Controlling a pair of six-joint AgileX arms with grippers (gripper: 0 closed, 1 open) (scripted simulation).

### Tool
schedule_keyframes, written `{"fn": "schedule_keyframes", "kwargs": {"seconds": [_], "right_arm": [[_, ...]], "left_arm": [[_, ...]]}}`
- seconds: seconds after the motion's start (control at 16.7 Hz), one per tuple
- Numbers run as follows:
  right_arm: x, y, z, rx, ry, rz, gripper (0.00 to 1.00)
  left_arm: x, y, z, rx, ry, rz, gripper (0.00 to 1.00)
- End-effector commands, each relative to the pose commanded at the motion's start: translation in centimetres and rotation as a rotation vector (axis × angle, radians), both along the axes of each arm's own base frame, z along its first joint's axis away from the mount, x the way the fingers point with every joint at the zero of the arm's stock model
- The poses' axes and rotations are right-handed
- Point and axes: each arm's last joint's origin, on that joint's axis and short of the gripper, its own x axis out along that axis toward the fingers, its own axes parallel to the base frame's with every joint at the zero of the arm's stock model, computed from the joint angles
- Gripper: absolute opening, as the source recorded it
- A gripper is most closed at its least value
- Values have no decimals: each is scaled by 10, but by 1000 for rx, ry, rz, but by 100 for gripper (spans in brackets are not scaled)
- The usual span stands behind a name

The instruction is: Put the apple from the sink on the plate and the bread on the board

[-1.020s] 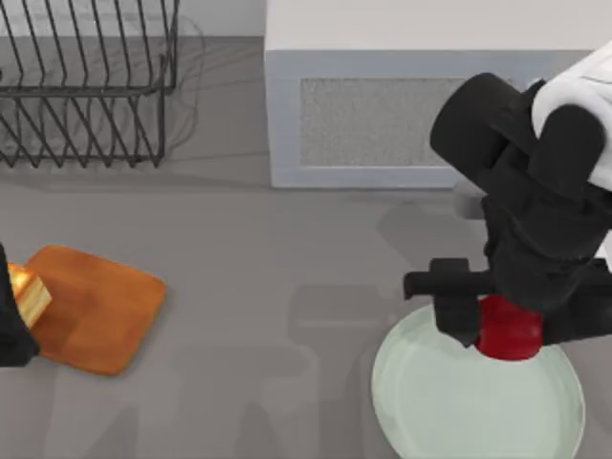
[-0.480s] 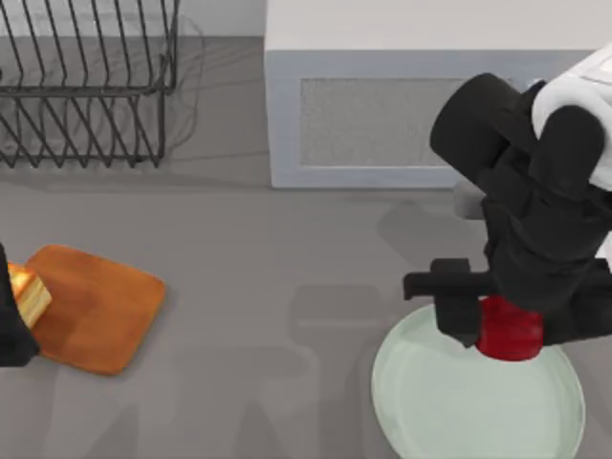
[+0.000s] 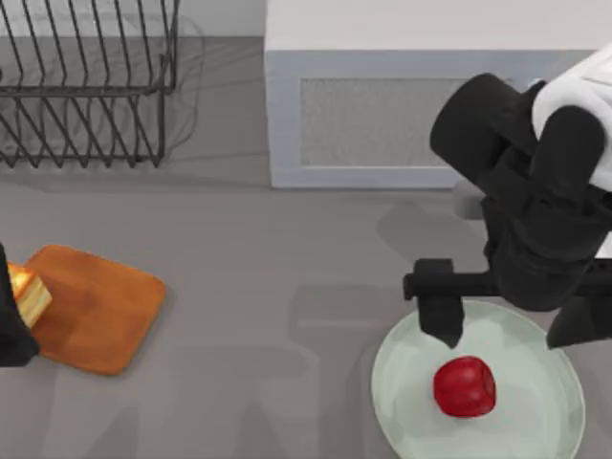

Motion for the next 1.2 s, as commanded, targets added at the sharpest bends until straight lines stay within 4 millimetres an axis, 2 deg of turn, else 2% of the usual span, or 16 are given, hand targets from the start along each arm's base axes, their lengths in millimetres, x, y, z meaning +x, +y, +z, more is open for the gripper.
{"fn": "schedule_keyframes", "kwargs": {"seconds": [0.48,0.6,0.72,0.9,1.2], "right_arm": [[0,0,0,0,0,-1,100],[-1,-7,2,18,-24,-1,100],[-5,-20,6,58,-82,0,100],[-19,-53,13,144,-236,1,100],[-64,-117,15,263,-671,4,100]], "left_arm": [[0,0,0,0,0,0,100],[0,0,0,0,0,0,100],[0,0,0,0,0,0,100],[0,0,0,0,0,0,100],[0,0,0,0,0,0,100]]}}
